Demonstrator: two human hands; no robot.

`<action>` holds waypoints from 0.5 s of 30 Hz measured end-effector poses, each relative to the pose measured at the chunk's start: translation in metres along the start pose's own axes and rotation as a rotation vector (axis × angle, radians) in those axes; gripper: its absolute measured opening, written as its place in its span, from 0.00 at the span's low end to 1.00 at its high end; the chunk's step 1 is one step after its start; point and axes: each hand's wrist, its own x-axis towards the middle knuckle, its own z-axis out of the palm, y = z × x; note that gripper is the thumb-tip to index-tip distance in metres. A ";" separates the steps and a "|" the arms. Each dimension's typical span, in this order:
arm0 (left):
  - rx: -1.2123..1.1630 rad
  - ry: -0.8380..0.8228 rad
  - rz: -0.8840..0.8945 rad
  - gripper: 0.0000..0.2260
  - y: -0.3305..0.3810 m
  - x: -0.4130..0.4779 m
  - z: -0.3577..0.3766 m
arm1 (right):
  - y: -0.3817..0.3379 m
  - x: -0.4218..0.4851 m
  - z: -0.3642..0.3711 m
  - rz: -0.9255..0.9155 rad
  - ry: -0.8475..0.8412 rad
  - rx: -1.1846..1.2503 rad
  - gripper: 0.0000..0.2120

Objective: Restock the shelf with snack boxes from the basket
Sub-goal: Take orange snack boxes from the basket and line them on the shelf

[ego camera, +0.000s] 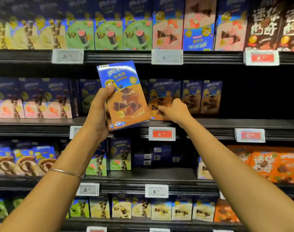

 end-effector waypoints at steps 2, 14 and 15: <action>0.003 -0.008 -0.010 0.15 -0.001 0.003 -0.001 | -0.004 0.006 0.004 -0.042 0.030 -0.096 0.25; 0.012 -0.004 -0.035 0.16 -0.002 0.014 -0.010 | -0.028 0.021 0.023 -0.020 0.000 -0.291 0.08; 0.017 -0.004 -0.036 0.17 -0.002 0.015 -0.011 | -0.029 0.022 0.024 -0.016 -0.005 -0.295 0.08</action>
